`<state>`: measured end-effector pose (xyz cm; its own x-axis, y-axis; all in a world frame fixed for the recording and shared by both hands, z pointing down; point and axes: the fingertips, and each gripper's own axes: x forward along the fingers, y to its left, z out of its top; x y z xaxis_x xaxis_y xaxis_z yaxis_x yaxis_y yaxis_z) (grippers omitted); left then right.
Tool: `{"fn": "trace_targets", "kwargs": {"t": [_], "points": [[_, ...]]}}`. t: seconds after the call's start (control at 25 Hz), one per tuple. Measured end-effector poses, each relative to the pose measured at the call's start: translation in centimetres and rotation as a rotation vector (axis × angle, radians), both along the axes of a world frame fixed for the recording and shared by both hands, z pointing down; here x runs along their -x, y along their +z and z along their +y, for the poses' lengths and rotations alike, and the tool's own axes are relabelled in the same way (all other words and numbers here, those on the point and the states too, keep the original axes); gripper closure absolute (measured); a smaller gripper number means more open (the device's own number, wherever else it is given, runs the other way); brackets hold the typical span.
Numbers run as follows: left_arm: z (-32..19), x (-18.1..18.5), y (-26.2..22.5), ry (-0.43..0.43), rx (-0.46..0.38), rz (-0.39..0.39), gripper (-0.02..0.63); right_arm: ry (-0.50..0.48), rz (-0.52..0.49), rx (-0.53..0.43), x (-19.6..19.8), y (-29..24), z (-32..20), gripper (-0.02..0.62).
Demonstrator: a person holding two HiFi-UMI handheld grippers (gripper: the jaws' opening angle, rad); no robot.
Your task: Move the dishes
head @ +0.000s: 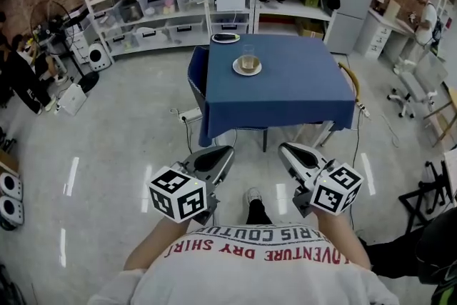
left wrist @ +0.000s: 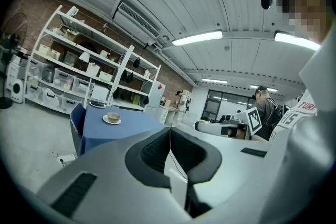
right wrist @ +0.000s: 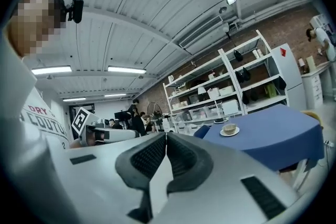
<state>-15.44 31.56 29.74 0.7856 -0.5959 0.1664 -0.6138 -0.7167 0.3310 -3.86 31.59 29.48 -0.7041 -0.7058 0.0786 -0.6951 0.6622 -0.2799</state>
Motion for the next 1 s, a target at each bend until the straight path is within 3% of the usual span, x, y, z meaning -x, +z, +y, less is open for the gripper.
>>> {"fn": "trace_targets", "kwargs": {"t": [0.52, 1.0], "points": [[-9.8, -1.2, 1.1, -0.046, 0.044, -0.019, 0.577, -0.046, 0.009, 0.055, -1.0, 2.2, -10.0, 0.571], [-28.0, -5.3, 2.8, -0.108, 0.108, -0.044, 0.578, -0.116, -0.011, 0.118, -5.0, 3.7, -28.3, 0.571]]}}
